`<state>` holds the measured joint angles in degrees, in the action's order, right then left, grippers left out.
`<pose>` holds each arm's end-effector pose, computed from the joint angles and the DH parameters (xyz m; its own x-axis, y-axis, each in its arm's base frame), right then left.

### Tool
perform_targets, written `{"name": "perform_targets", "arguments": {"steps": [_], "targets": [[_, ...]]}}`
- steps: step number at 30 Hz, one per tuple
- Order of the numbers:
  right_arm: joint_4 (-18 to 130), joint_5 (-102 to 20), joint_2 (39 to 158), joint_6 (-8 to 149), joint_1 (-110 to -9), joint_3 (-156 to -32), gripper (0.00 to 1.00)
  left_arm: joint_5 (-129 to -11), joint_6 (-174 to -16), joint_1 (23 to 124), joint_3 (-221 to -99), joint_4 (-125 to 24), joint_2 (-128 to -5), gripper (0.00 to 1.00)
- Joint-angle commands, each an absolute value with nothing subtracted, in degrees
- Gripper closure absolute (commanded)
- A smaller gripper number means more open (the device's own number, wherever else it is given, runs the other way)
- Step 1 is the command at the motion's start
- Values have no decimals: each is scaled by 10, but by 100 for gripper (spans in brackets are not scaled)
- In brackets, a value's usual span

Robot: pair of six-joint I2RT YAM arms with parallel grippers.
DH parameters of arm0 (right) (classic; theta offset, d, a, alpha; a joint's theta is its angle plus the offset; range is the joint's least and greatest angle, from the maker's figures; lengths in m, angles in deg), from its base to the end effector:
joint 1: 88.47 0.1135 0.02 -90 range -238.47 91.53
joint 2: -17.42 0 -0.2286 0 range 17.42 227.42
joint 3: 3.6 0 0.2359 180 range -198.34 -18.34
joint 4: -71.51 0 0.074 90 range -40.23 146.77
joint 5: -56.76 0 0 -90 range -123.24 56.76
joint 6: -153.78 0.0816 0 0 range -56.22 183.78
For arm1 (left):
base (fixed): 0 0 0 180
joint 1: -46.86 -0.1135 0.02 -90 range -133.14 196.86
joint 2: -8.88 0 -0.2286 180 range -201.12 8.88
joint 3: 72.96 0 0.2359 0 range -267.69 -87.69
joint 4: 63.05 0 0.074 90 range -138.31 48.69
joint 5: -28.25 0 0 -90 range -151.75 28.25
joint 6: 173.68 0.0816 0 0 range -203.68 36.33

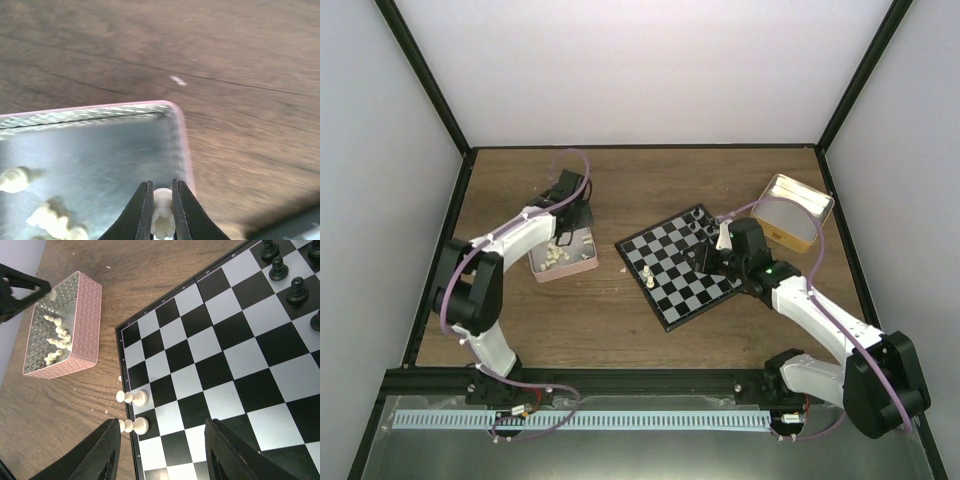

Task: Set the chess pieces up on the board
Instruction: Pick up the chess piece from the storage box, then place the chess piece on the chessboard.

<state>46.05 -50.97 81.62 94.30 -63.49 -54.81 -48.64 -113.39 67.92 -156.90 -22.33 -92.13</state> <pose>0.2335 0.1362 0.1719 -0.7996 0.1611 -0.5785 -0.2465 0.7904 0.5608 0.3528 -0.1160 0.1388 -0.8033 -0.2079 -0.5581 -0.1853 0.9778 -0.0975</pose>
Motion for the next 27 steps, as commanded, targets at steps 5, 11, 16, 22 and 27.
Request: {"name": "perform_targets", "arguments": {"steps": [5,11,16,22,27], "targets": [[479,-496,804,953,-630,-534,52,-538,-1128,781,-1562,-223,-886,92],[475,-495,806,956,-630,-540,52,-543,-1134,836,-1568,-245,-929,92],[473,-491,802,957,-630,-537,52,-547,-1129,854,-1589,-245,-970,92],[471,-492,802,958,-630,-535,52,-556,-1117,860,-1606,-244,-1009,91],[470,-490,802,956,-629,-536,52,-543,-1113,863,-1614,-249,-1026,91]]}}
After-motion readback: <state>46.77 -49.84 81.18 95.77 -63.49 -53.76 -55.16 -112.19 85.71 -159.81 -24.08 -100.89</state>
